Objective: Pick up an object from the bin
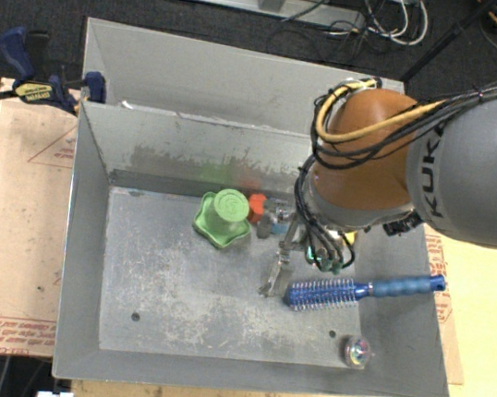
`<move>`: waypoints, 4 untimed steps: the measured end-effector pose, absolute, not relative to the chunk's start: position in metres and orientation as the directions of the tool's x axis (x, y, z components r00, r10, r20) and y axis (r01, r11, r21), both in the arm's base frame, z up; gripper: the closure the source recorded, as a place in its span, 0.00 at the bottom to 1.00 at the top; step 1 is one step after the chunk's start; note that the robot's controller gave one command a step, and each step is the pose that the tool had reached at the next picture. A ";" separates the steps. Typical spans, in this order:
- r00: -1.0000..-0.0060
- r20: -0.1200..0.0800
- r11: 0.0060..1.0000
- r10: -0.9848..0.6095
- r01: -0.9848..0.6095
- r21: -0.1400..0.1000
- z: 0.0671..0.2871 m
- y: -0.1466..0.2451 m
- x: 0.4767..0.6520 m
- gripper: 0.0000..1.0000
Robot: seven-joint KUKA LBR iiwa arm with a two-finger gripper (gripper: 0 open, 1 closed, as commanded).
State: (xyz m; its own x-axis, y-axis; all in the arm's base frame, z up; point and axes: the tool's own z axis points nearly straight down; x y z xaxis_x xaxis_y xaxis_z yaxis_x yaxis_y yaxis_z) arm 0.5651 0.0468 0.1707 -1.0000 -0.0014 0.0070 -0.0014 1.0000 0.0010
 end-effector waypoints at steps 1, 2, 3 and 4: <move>-0.998 -0.003 0.998 -0.066 -0.066 -0.004 0.150 -0.038 0.596 0.00; -0.951 0.006 0.951 -0.308 -0.308 0.003 0.068 -0.091 0.558 0.00; -0.951 -0.003 0.951 -0.308 -0.308 0.002 0.070 -0.090 0.561 1.00; -0.961 -0.009 0.961 -0.278 -0.278 -0.003 0.211 -0.089 0.550 1.00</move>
Offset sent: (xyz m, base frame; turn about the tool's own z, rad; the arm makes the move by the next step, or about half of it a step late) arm 0.0300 -0.0793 -0.0196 -0.0737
